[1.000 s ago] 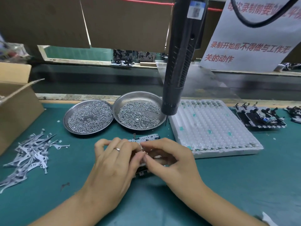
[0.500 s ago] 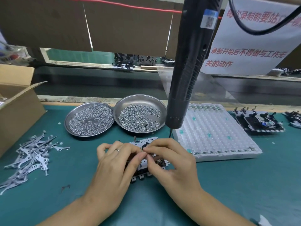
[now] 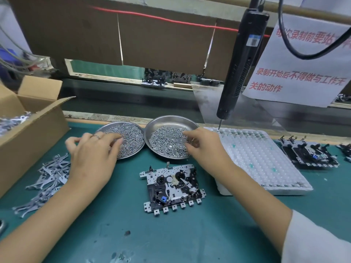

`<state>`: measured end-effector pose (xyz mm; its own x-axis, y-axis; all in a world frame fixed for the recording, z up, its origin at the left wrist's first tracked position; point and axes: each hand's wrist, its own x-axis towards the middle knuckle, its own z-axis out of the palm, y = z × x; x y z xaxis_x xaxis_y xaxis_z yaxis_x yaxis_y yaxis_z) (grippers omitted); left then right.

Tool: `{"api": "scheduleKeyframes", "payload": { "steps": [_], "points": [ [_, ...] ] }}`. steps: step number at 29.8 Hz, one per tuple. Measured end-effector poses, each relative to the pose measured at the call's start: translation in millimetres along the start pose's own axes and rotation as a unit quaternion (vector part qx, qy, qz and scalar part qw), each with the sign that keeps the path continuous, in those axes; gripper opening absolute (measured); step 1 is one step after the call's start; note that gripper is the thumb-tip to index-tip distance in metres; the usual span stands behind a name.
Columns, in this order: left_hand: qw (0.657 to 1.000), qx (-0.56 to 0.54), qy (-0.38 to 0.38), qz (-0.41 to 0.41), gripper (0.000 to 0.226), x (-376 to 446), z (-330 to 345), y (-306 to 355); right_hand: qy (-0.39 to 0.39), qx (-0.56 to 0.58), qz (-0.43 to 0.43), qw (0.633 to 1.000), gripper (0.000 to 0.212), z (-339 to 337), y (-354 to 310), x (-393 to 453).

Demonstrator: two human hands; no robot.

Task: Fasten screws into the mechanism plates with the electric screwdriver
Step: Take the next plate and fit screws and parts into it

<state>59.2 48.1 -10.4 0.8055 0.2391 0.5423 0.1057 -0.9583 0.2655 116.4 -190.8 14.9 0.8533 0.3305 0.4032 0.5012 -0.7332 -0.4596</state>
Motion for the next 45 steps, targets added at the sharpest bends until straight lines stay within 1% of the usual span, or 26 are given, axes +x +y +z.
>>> {"api": "scheduleKeyframes", "payload": {
  "steps": [2,5,8,10,12,14,16,18,20,23,26,30,32,34,38,41,45],
  "points": [
    [1.0,-0.003,-0.001,-0.009,0.018,-1,-4,-2,-0.033,-0.023,0.0,0.999,0.022,0,4,7],
    [1.0,-0.014,-0.001,-0.01,0.019,0,-8,-2,-0.033,-0.012,0.002,0.999,0.018,-3,5,5],
    [1.0,0.012,0.007,0.014,0.018,-2,-8,-2,0.014,0.018,0.011,1.0,0.013,-8,8,-6],
    [0.999,0.044,-0.001,0.025,0.017,-4,-6,-6,0.044,0.035,0.019,0.998,0.012,-15,13,-17],
    [0.997,0.074,-0.021,0.024,0.018,-4,-3,-12,0.062,0.019,0.022,0.998,0.014,-21,21,-31],
    [0.995,0.089,-0.038,0.017,0.019,-2,0,-17,0.089,-0.022,0.026,0.995,0.015,-26,30,-43],
    [0.994,0.095,-0.052,0.008,0.021,0,4,-20,0.112,-0.051,0.055,0.991,0.014,-31,41,-51],
    [0.994,0.087,-0.064,0.001,0.024,2,8,-22,0.1,-0.069,0.102,0.987,0.015,-33,50,-55],
    [0.996,0.066,-0.066,0.0,0.026,4,12,-25,0.076,-0.086,0.117,0.986,0.017,-32,54,-56],
    [0.997,0.04,-0.061,0.006,0.026,10,16,-26,0.077,-0.117,0.105,0.985,0.015,-27,49,-61],
    [0.995,0.035,-0.089,0.0,0.025,18,21,-22,0.089,-0.149,0.084,0.981,0.013,-24,46,-66],
    [0.994,0.021,-0.109,0.015,0.03,34,29,-17,0.075,-0.135,0.084,0.984,0.014,-20,45,-68],
    [0.992,0.007,-0.126,0.008,0.032,42,33,-13,0.074,-0.13,0.078,0.986,0.011,-20,43,-69],
    [0.99,0.008,-0.14,0.001,0.027,46,37,-9,0.081,-0.127,0.072,0.986,0.009,-20,42,-70],
    [0.995,0.002,-0.101,-0.02,0.011,47,39,-9,0.081,-0.118,0.068,0.987,0.011,-18,39,-69],
    [0.997,-0.004,-0.073,-0.029,0.008,46,36,-11,0.076,-0.106,0.069,0.989,0.013,-19,38,-69],
    [0.998,-0.034,-0.04,-0.032,0.01,42,33,-16,0.072,-0.083,0.074,0.991,0.014,-19,37,-69]
  ]
}}
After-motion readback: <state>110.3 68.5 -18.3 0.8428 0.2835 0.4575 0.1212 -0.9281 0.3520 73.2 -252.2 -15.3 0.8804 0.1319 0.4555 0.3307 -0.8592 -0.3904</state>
